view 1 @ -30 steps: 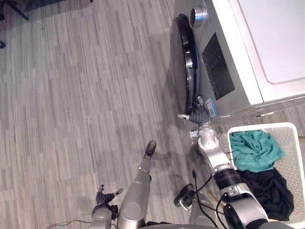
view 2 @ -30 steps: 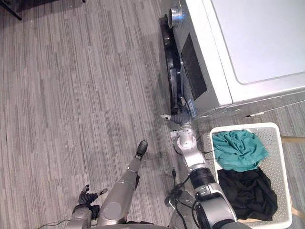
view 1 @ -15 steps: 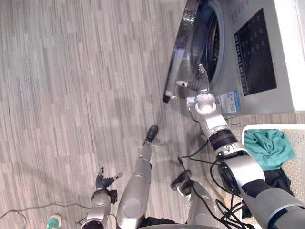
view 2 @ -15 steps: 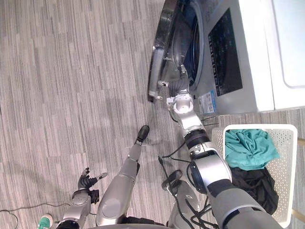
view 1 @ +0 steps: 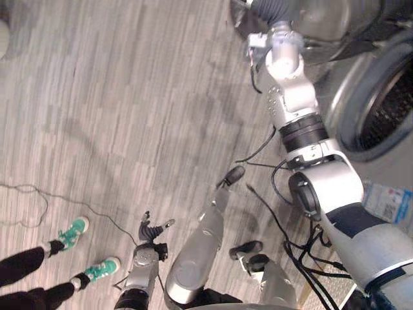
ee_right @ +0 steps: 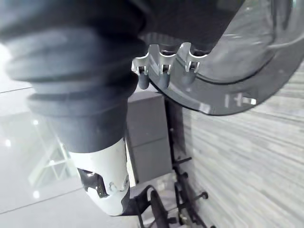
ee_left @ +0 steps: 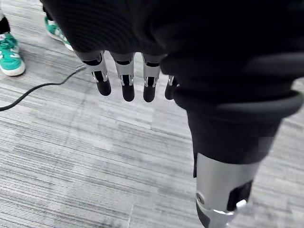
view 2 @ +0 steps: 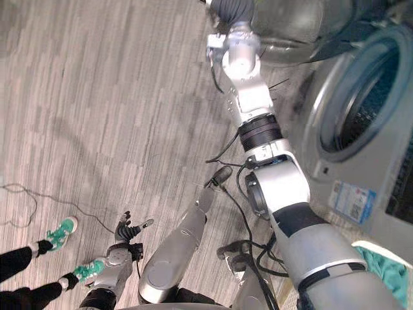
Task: Pick up the laundry basket with both hands and put the clothes into the washing machine.
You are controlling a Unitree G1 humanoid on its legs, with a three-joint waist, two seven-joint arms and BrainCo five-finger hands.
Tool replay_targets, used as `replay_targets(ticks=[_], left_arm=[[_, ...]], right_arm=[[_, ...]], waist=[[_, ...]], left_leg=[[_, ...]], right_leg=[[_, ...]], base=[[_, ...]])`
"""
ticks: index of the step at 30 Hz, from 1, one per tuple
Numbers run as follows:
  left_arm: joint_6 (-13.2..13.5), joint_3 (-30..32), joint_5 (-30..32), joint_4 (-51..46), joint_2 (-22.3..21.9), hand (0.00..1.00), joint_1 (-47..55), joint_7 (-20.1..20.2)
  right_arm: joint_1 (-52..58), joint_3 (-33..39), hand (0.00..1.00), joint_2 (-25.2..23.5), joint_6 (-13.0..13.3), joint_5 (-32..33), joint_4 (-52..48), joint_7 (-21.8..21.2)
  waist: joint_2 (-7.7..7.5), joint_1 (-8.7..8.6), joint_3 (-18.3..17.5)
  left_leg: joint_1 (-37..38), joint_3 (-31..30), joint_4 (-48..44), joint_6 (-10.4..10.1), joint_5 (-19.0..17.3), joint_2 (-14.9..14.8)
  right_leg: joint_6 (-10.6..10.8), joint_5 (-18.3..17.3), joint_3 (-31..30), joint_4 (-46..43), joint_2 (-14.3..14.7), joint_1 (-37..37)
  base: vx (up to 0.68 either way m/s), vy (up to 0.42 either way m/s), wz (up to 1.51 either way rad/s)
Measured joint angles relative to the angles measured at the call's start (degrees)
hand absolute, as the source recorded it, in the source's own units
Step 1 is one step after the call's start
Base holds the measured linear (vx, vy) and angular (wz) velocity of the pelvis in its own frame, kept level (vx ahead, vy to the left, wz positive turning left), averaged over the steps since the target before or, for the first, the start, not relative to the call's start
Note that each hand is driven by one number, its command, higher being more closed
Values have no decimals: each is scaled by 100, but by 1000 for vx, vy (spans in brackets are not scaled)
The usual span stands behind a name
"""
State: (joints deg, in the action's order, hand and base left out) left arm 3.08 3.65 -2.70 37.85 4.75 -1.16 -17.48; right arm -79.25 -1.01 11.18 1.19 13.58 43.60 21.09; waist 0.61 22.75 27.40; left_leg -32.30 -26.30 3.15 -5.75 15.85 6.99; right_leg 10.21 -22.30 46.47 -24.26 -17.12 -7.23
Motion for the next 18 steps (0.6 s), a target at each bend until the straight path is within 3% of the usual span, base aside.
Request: replay_targets(ticks=[2,5,8,9,13,18], left_arm=[[0,0,-9,57,2,0,-14,-2],[-41,-3,-9,339,15,0,-155,-11],[-82,-48,-3,347,136,0,-439,-25],[-81,-104,-2,311,259,0,-574,-35],[-98,-155,8,205,680,0,-1342,-52],[-153,-194,11,252,1143,0,-2252,-166]], right_arm=[[13,-43,0,151,-7,17,-2,-2],[482,-472,0,278,-4,40,-620,-9],[1651,-1209,0,282,62,5,-1925,-263],[2213,-1531,0,271,90,-26,-2263,-388],[4144,-2467,0,452,80,-435,-2670,-1077],[5494,-2559,0,372,60,-1158,-2729,-1600]], waist=[[0,-22,0],[-12,-102,-7],[-45,-408,-40],[-95,-603,-104],[-229,-1124,-186],[-261,-1501,-204]], left_leg=[[37,138,-9,1,2,-64],[185,545,-4,1,1,-344],[311,1029,40,4,1,-663],[339,1208,74,15,10,-760],[421,1704,92,20,13,-991],[518,2034,91,23,16,-1119]], right_leg=[[79,49,-169,98,21,-18],[13,272,-709,285,136,-114],[-35,458,-1313,343,307,-330],[-50,515,-1535,327,330,-441],[-119,676,-2135,311,415,-721],[-165,756,-2492,242,481,-890]], base=[[-78,47,-44],[-143,81,-90],[-190,42,-107],[-145,6,-82],[-123,-10,-78],[-53,-42,-42]])
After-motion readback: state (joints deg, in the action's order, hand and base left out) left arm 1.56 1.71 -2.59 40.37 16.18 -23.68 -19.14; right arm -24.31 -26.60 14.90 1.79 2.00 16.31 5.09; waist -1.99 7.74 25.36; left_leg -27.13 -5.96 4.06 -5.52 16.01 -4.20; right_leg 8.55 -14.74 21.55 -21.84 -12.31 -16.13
